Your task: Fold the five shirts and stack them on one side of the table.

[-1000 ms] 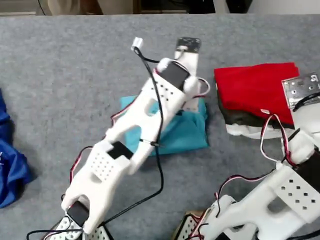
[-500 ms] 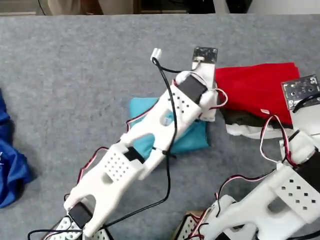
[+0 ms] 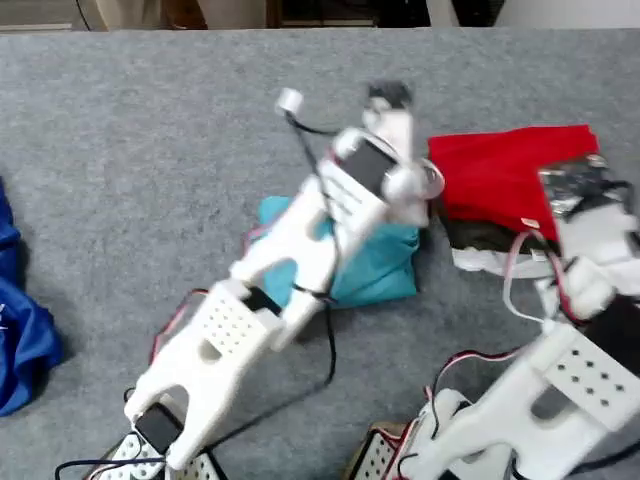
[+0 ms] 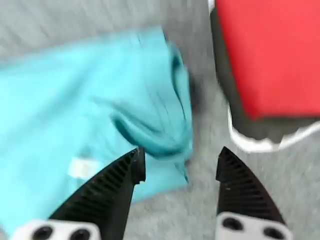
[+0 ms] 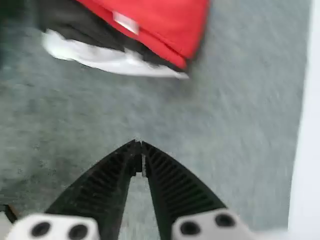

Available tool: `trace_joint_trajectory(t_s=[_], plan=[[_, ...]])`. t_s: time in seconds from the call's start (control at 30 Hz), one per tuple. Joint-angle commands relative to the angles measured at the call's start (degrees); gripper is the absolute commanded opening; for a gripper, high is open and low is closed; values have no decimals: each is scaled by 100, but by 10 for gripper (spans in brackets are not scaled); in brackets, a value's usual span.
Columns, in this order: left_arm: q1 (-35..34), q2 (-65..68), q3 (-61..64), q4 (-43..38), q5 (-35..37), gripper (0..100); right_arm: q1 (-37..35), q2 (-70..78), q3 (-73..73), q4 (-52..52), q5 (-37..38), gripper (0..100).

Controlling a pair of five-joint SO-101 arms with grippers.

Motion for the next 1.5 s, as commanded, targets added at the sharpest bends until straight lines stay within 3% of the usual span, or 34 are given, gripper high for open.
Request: trace_joint_trajectory(t_s=[0.0, 0.07, 0.2, 0.4, 0.57, 0.7, 0.77, 0.9, 1.2, 1.47], plan=[[-949, -1086, -325, 88, -475, 118, -1174, -40, 40, 44, -185, 6], [-1477, -1587, -18, 88, -897, 9, -1912, 154, 13, 62, -545, 6], [-2330, -2651, 1679, 97, -1284, 19, -3345, 1174, -57, 18, -923, 6], [-2804, -5235, 6180, -264, -1512, 19, -4681, 3327, -1437, 158, -1495, 5], [-3305, -7486, 10145, -2752, -1837, 19, -5684, 4681, -2457, 299, -1785, 5], [-3833, -7952, 12862, -5521, -1890, 19, -5851, 5701, -2862, 62, -1767, 5], [-4105, -7952, 13248, -6048, -1899, 19, -5851, 6229, -3099, 0, -1767, 5], [-4554, -7802, 13178, -6312, -1864, 19, -5833, 7187, -3591, 0, -1811, 5], [-4026, -7196, 13152, -6365, -1864, 19, -5859, 7591, -4866, 53, -2084, 5], [-3991, -7125, 13064, -6365, -1855, 19, -5780, 7829, -4884, 44, -2057, 5]])
